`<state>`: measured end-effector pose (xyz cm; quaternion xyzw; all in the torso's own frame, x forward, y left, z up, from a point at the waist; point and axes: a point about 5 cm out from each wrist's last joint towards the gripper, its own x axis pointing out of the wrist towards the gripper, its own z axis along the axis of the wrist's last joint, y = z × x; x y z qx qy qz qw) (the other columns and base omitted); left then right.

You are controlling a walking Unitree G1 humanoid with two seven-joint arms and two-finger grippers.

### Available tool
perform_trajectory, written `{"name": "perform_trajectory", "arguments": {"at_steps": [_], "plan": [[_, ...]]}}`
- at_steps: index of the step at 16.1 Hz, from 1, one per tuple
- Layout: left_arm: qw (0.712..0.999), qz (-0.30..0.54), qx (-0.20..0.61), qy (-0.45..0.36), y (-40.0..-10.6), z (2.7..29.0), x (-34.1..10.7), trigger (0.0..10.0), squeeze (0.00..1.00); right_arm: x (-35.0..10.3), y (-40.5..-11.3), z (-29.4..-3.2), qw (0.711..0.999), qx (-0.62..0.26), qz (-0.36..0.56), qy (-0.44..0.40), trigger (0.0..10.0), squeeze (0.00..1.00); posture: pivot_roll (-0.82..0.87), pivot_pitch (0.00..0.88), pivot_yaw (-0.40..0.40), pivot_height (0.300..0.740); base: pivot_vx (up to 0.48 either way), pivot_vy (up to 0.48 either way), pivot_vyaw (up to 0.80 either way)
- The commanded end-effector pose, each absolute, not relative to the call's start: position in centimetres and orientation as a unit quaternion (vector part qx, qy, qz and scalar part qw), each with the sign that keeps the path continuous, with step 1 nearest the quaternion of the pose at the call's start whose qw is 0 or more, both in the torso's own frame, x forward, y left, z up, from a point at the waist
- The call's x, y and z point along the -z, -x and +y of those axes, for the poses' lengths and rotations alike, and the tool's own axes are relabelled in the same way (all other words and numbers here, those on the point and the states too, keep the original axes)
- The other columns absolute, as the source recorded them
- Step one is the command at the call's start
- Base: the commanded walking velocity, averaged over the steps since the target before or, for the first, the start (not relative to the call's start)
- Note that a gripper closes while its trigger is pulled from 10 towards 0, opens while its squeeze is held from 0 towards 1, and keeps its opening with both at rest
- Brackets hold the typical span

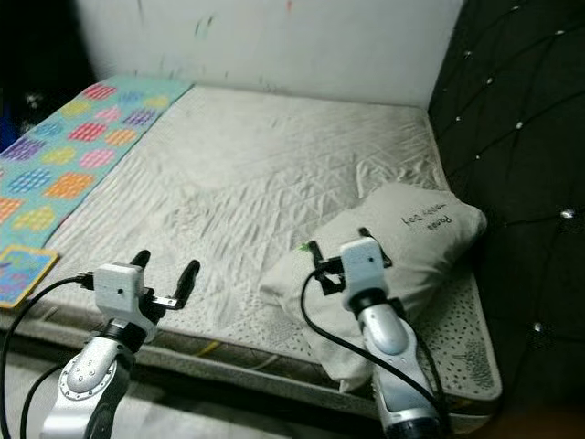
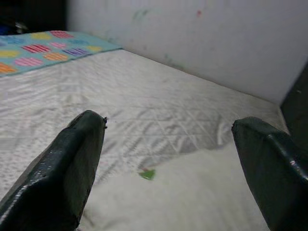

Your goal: Clean up the room

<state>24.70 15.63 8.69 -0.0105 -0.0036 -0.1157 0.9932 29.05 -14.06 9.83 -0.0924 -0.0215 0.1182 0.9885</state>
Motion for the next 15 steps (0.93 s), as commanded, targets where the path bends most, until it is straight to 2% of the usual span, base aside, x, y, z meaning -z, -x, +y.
{"name": "perform_trajectory", "arguments": {"at_steps": [1,5,8,15], "plan": [[0.992,-0.003,0.127,0.004,-24.7,15.2,-8.7,10.0,0.0,-10.1,-29.4,-13.9,0.988,-0.119,-0.028,0.091,10.0,0.0,0.1,0.0,-0.007,0.74,0.0,0.0,0.0],[0.994,-0.017,0.106,0.027,-24.1,13.7,-8.6,10.0,0.0,-10.2,-29.6,-14.9,0.992,-0.09,-0.033,0.085,10.0,0.0,0.07,0.0,0.011,0.74,0.0,0.0,-0.12],[0.995,-0.02,0.088,0.034,-24.0,13.9,-8.5,10.0,0.0,-10.3,-29.8,-15.4,0.991,-0.086,-0.036,0.093,10.0,0.0,0.07,0.0,0.009,0.74,0.0,0.0,-0.16],[0.995,-0.023,0.085,0.039,-24.0,13.7,-8.7,10.0,0.0,-10.2,-29.7,-15.3,0.99,-0.09,-0.036,0.099,10.0,0.0,0.07,0.01,0.007,0.74,0.0,-0.341,0.0]]}}
